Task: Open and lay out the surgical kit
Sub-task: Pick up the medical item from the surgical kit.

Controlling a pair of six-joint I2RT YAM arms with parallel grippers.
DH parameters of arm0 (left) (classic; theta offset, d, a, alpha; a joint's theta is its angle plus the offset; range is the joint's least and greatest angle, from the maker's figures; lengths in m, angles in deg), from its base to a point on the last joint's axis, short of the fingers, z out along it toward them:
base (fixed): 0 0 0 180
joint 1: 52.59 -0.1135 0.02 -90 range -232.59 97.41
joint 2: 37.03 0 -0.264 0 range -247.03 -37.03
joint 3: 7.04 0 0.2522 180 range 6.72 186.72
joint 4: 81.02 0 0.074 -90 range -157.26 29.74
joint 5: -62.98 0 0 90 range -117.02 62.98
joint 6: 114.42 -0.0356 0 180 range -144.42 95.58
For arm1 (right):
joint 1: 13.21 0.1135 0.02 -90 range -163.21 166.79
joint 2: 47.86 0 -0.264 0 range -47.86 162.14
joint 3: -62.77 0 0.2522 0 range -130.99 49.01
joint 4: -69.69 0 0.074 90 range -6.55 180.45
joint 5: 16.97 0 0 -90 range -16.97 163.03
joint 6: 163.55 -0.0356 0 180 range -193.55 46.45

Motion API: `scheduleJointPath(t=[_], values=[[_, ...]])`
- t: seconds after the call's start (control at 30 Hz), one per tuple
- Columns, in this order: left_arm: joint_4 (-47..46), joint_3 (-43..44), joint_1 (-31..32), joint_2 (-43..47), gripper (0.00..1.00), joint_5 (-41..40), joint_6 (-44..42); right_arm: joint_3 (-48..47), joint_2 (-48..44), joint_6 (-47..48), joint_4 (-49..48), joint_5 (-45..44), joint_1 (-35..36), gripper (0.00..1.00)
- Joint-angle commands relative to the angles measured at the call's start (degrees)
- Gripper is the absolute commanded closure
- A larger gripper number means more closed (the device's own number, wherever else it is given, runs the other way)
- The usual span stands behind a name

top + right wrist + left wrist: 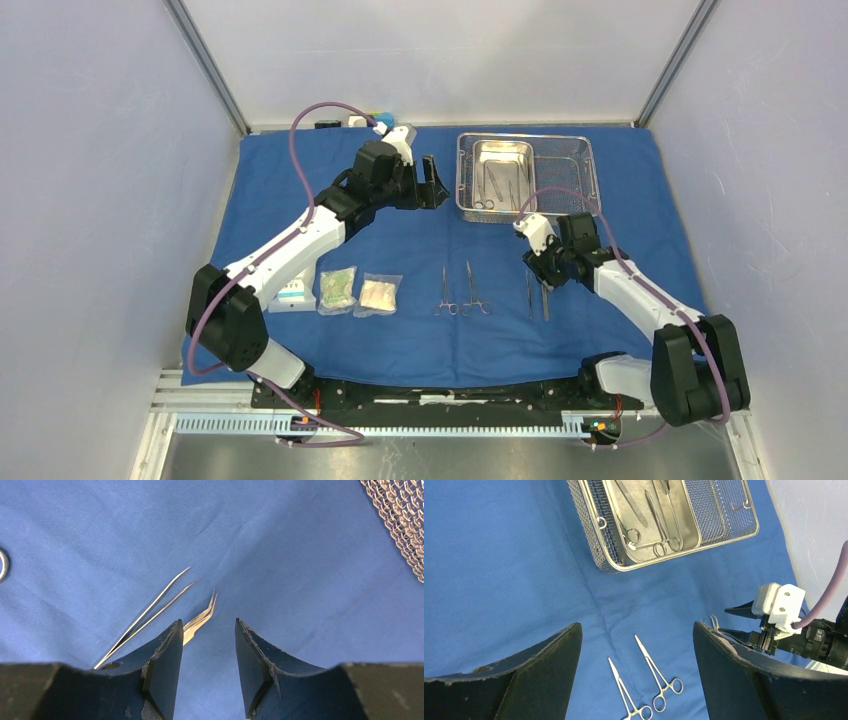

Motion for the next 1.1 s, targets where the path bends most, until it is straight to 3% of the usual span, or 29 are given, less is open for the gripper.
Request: scheduleJointPath(t=[0.0, 0.73, 1.07], values=[[-2.5, 0.4, -0.3, 1.5, 0.13, 0.9, -1.1, -2.8, 1.2, -3.0, -3.2, -2.1, 0.3, 0.51], [-2.8, 0.0, -0.3, 0.9, 0.12, 1.2, -0.8, -3.8, 8.2, -1.3, -4.4, -2.3, 0.2, 0.58], [-2.9, -0.3, -0.3, 1.4, 0.12, 1.0, -1.0, -4.0, 9.2, 0.2, -4.3, -1.6, 0.1, 0.69]])
